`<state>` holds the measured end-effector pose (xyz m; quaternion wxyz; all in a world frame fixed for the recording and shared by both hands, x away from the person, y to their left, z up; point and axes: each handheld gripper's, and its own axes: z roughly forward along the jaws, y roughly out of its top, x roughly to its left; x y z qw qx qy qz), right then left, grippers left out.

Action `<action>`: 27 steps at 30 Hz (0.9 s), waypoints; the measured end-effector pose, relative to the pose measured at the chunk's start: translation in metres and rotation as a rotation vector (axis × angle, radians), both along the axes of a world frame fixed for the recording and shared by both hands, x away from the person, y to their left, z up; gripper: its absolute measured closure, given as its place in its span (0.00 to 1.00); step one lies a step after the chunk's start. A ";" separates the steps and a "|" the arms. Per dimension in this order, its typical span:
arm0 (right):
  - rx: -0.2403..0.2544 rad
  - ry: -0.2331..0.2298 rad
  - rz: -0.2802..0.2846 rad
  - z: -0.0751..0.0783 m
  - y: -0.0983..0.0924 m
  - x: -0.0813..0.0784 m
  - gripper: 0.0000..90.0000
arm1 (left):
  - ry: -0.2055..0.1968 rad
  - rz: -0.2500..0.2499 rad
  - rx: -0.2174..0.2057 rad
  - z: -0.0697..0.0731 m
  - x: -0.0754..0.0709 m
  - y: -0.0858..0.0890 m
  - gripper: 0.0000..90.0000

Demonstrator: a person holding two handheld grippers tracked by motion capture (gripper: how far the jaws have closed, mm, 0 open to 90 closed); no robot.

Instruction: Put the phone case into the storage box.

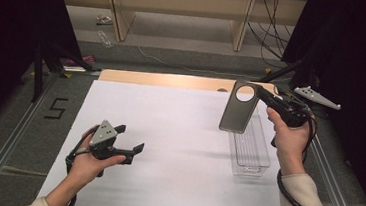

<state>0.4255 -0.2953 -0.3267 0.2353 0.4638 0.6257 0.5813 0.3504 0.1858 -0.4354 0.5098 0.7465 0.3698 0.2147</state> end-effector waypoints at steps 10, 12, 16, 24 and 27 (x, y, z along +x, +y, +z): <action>0.002 -0.001 -0.004 0.000 -0.001 0.000 0.95 | 0.001 -0.001 -0.003 0.000 0.000 0.000 0.10; 0.001 -0.002 -0.008 0.001 -0.003 0.000 0.95 | 0.001 0.000 -0.003 0.000 0.000 0.000 0.10; 0.002 -0.004 -0.015 0.001 -0.005 0.000 0.95 | 0.002 0.001 -0.002 0.000 0.000 0.000 0.10; 0.004 -0.006 -0.025 0.002 -0.008 0.000 0.95 | 0.001 0.001 -0.001 0.000 0.000 0.000 0.10; 0.007 -0.010 -0.029 0.003 -0.009 -0.001 0.95 | 0.002 0.000 -0.002 0.000 0.000 0.000 0.10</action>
